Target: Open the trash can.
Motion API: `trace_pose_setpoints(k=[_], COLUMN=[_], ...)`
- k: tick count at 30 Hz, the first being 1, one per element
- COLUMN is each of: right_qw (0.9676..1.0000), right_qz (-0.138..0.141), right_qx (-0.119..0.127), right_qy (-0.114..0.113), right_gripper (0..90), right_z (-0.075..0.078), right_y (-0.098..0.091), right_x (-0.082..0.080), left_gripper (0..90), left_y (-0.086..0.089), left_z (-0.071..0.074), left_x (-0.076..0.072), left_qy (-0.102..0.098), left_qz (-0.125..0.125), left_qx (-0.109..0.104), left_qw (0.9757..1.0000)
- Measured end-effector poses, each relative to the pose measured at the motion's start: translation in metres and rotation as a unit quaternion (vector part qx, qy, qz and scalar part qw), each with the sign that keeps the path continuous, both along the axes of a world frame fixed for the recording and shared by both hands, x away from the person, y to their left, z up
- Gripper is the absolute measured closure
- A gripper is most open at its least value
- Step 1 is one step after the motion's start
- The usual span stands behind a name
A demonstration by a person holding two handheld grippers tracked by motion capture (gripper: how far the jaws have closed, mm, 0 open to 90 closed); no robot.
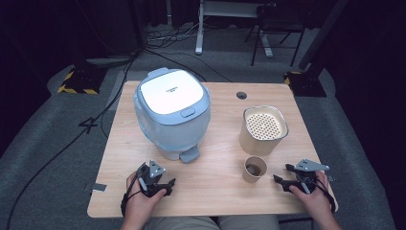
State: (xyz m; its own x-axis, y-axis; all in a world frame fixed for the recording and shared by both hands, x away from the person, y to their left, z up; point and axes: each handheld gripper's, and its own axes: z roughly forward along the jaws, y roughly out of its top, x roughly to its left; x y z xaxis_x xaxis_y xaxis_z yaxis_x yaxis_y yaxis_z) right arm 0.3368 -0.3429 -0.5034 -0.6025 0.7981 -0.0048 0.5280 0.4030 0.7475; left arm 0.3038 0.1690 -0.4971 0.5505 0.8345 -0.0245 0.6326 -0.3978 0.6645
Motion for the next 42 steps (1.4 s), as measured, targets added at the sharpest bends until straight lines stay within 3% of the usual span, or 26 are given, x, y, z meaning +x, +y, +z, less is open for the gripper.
trace_pose_setpoints(k=[3, 6, 11, 16, 25, 28, 31, 37, 38, 42], right_qw=[1.0, 1.0, 1.0, 1.0, 1.0, 1.0, 1.0, 1.0, 1.0, 1.0], right_qz=[0.001, 0.001, 0.002, 0.002, 0.002, 0.002, 0.002, 0.002, 0.002, 0.003], right_qx=[0.0, 0.001, 0.002, 0.002, 0.003, 0.002, 0.002, 0.002, 0.002, 0.002], right_qy=[0.0, 0.001, 0.001, 0.001, 0.001, 0.001, 0.001, 0.001, 0.001, 0.001], right_gripper=[26.4, 26.6, 26.5, 26.5, 26.5, 26.5, 26.6, 26.6, 26.6, 26.6], right_z=[0.0, 0.0, 0.0, 0.0, 0.0, 0.0, 0.0, 0.0, 0.0, 0.0], right_y=[0.0, 0.0, -0.001, -0.001, -0.001, -0.001, -0.001, -0.001, -0.001, -0.001], right_x=[0.0, 0.0, 0.0, 0.0, 0.0, 0.0, 0.0, 0.0, 0.0, 0.0], left_gripper=[35.1, 37.3, 41.2, 43.3, 46.0, 47.2, 47.1, 46.9, 46.9, 47.3], left_y=[0.002, 0.005, 0.007, 0.007, 0.005, 0.003, 0.003, 0.002, 0.0, -0.001], left_z=[0.003, 0.016, 0.028, 0.045, 0.068, 0.079, 0.09, 0.111, 0.118, 0.134], left_x=[-0.001, -0.005, -0.009, -0.009, -0.01, -0.01, -0.005, -0.003, -0.003, -0.001], left_qy=[0.003, -0.011, -0.009, -0.012, -0.022, -0.026, -0.03, -0.051, -0.059, -0.074], left_qz=[-0.009, -0.022, -0.031, -0.056, -0.08, -0.093, -0.099, -0.113, -0.121, -0.139], left_qx=[-0.005, -0.003, -0.014, -0.019, -0.046, -0.059, -0.059, -0.07, -0.08, -0.087], left_qw=[0.9999, 0.9997, 0.9994, 0.9981, 0.9955, 0.9935, 0.9928, 0.9898, 0.9878, 0.9837])
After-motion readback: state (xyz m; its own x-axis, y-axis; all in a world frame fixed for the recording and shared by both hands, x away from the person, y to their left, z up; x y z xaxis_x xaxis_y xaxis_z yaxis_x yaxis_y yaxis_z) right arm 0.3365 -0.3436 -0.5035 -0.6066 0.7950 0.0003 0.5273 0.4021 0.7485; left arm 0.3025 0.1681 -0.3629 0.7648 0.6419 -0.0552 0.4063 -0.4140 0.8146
